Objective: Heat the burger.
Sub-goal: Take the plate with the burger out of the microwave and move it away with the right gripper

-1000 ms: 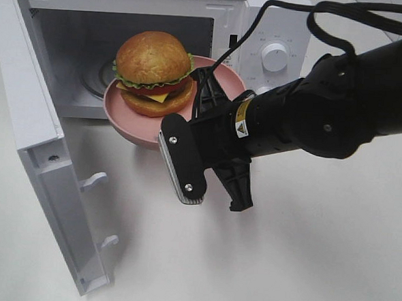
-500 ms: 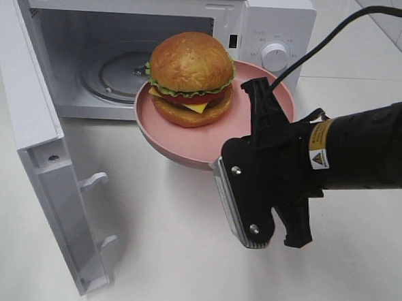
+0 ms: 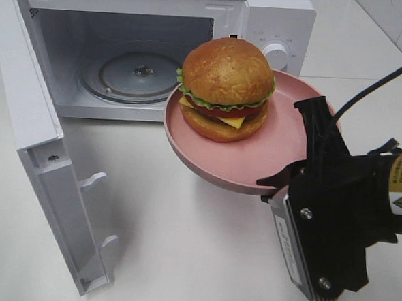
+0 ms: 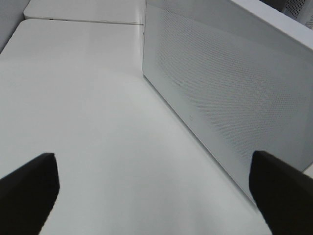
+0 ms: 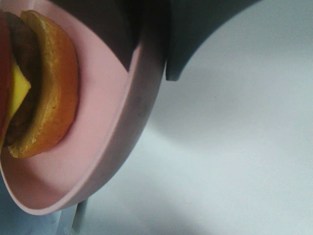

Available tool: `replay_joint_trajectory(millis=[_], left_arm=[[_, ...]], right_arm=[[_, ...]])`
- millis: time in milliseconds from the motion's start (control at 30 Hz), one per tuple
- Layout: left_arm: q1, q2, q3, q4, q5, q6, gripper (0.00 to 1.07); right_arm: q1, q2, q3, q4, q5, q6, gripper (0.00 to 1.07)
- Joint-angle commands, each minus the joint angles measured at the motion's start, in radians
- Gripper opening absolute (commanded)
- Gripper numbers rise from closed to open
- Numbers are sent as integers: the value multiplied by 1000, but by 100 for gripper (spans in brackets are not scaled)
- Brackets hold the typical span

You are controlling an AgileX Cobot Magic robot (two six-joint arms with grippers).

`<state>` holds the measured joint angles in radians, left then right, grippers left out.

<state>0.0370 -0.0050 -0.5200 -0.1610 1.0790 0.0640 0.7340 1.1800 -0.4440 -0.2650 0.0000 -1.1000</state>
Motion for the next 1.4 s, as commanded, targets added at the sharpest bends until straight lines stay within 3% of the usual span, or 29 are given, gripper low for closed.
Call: replay_joint_trajectory(millis=[33, 367, 567, 900, 1400], left_arm=[[3, -4, 3, -6, -10, -2, 98], [3, -4, 3, -6, -10, -2, 98], [3, -4, 3, -6, -10, -2, 98], [3, -4, 3, -6, -10, -2, 98], [3, -4, 3, -6, -10, -2, 98]], right_arm=[[-1, -59, 7, -2, -30, 1, 0], [-1, -241, 55, -17, 125, 83, 0], [-1, -324, 55, -140, 243, 270, 0], [-1, -373, 55, -478, 490, 738, 0], [-1, -352, 55, -612, 649, 1086, 0]])
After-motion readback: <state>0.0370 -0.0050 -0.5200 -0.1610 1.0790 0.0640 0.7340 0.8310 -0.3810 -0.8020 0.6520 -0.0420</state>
